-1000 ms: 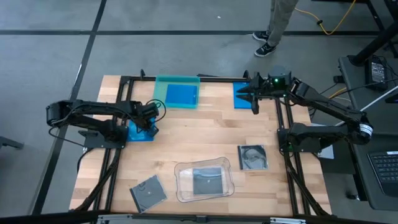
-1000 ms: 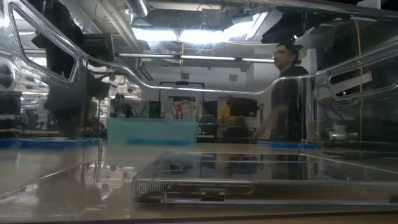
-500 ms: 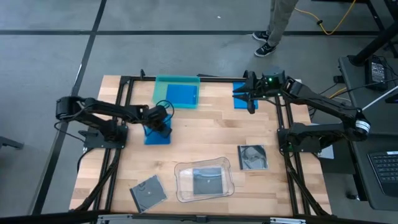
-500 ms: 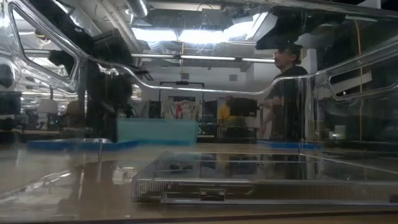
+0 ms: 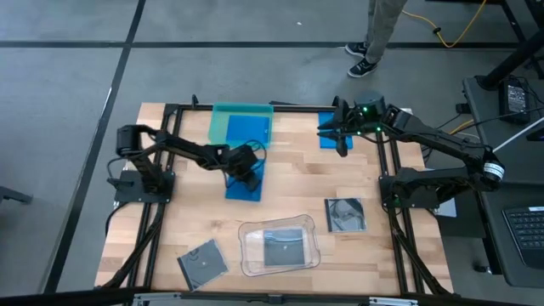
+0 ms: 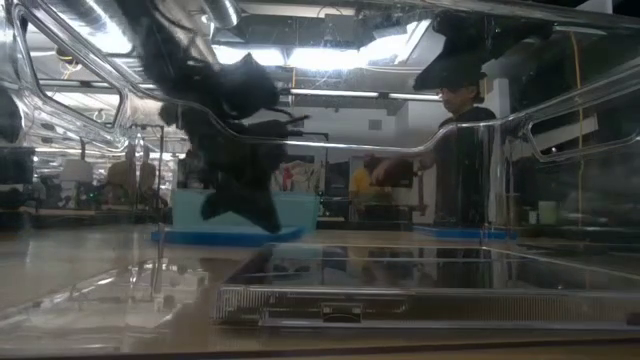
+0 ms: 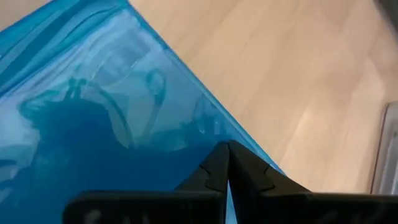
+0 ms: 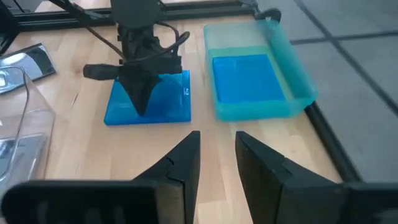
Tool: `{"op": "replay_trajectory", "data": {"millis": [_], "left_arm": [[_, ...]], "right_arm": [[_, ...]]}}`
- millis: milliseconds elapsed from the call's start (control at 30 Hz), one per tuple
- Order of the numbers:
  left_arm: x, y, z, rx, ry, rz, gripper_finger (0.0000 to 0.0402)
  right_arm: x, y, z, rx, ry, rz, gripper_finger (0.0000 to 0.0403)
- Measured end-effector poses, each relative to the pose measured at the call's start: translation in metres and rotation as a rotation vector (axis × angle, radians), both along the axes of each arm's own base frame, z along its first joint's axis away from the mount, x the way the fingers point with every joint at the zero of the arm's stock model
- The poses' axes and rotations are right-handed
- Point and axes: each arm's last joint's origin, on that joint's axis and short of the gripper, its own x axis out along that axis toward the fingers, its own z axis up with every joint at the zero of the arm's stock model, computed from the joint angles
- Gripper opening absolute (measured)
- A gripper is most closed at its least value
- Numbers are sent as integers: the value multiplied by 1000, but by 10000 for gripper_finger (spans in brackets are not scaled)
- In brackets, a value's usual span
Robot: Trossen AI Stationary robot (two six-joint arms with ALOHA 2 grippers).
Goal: Pick & place jewel cases by type
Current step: Put the bottom blue CD case into the green bin
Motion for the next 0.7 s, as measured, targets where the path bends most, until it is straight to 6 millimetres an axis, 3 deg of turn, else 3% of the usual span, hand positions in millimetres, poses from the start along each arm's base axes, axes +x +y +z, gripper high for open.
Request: {"op": "replay_trajectory", "data": {"millis": [167, 300, 500, 700], "left_arm": [[24, 5, 20, 38, -59, -45, 2], [26, 5, 45, 41, -98, -82, 2], [2, 1, 93, 56, -125, -76, 3], [-48, -4, 131, 156, -6, 46, 3]], "right_arm": [[-2, 1, -4, 28, 39, -2, 106], [-3, 2, -5, 43, 53, -7, 106], [0, 1, -9, 116, 59, -43, 106], [23, 4, -29, 129, 140, 21, 105]]}}
